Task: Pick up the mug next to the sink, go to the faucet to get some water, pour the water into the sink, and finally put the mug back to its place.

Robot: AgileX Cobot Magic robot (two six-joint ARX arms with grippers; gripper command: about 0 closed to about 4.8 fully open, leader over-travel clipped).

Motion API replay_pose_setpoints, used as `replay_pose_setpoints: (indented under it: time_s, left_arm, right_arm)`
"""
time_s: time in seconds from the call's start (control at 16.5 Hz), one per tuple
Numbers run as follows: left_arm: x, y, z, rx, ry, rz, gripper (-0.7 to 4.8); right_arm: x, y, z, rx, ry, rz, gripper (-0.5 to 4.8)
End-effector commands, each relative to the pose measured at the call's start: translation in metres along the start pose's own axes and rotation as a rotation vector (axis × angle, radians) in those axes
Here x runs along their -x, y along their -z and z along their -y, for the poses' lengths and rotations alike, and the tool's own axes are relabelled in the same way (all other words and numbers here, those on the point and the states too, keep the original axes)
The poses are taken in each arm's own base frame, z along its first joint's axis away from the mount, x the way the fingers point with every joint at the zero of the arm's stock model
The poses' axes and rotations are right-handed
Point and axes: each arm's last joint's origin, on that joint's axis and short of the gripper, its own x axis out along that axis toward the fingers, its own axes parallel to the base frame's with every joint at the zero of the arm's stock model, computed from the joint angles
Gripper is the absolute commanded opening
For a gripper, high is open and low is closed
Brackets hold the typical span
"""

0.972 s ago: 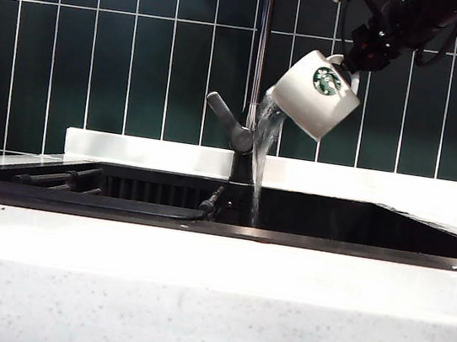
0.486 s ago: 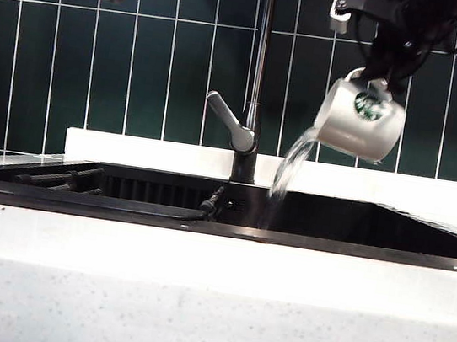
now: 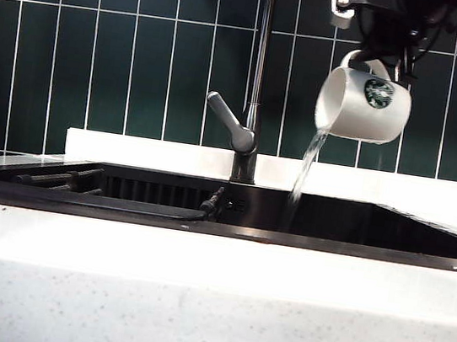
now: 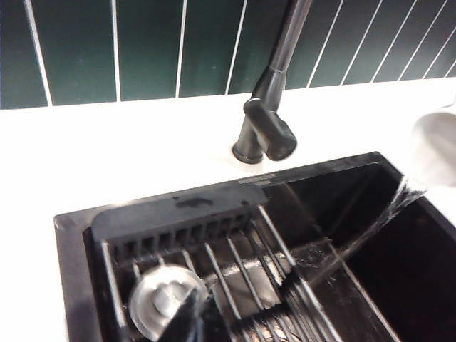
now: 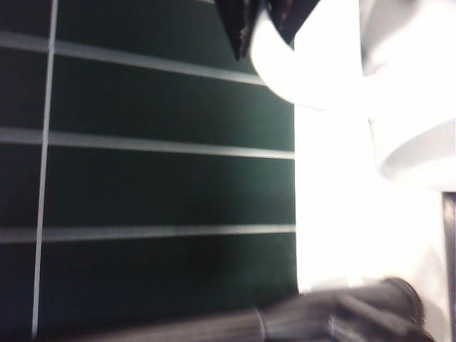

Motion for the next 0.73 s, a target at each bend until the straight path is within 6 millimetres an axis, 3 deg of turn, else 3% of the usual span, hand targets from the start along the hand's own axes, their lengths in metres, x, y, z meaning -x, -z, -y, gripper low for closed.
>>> replay_pose_setpoints:
  time_s: [0.06,0.24,0.43,0.73]
  left_arm:
    - [0.016,0.007,0.006,0.016,-0.023,-0.014,-0.06]
    - [0.028,0.022,0.01,0.05,-0.044,-0.011,-0.06]
    - [0.042,0.051,0.014,0.11,-0.06,-0.015,-0.06]
    - [0.059,0.086,0.02,0.158,-0.084,-0.013,-0.06]
  right_arm:
    - [0.004,-0.012,0.007,0.038,0.063,0.044,-0.01]
    - [0.002,-0.021,-0.002,0.093,0.043,0.061,-0.01]
    - [0.0,-0.022,-0.008,0.137,0.032,0.062,-0.01]
    - [0.001,-0.031,-0.009,0.144,0.029,0.029,0.01]
